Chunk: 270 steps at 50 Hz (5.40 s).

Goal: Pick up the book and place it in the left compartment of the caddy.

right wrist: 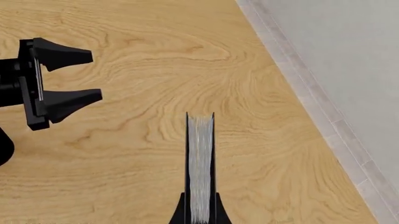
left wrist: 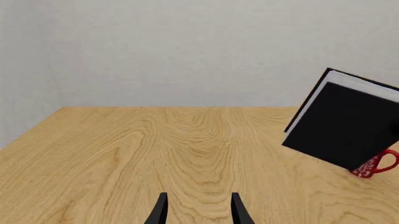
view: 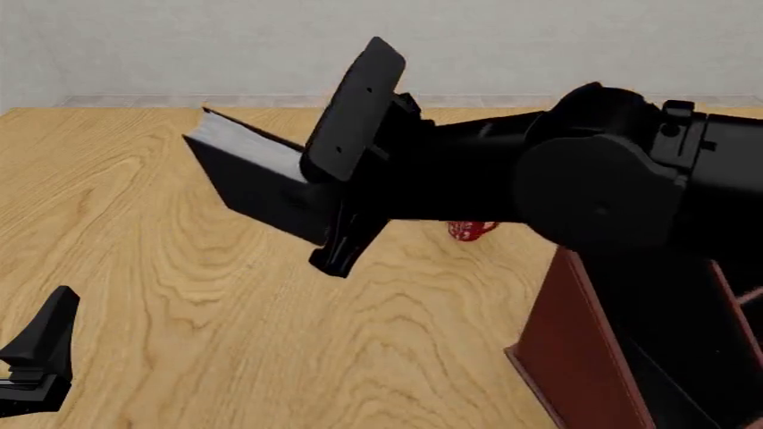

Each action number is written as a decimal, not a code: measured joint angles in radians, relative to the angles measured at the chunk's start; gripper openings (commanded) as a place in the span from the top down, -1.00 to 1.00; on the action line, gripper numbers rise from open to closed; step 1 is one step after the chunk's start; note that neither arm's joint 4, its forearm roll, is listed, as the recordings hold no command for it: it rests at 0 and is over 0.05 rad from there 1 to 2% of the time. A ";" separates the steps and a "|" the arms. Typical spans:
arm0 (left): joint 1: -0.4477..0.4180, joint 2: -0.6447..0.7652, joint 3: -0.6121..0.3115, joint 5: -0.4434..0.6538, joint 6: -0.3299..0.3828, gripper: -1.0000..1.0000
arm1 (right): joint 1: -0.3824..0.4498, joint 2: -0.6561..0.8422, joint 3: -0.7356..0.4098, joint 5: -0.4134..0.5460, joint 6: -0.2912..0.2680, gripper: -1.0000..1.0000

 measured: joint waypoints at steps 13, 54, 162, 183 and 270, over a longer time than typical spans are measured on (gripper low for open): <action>0.000 0.000 0.000 0.000 0.000 -1.00 | -0.060 -0.092 0.008 0.049 0.001 1.00; 0.000 0.000 0.000 0.000 0.000 -1.00 | -0.214 -0.334 -0.047 0.270 0.100 1.00; 0.000 0.000 0.000 0.000 0.000 -1.00 | -0.724 -1.095 0.132 0.898 0.212 1.00; 0.000 0.000 0.000 0.000 0.000 -1.00 | -0.739 -1.169 0.262 0.899 0.262 1.00; 0.000 0.000 0.000 0.000 0.000 -1.00 | -0.798 -1.235 0.689 0.687 0.314 1.00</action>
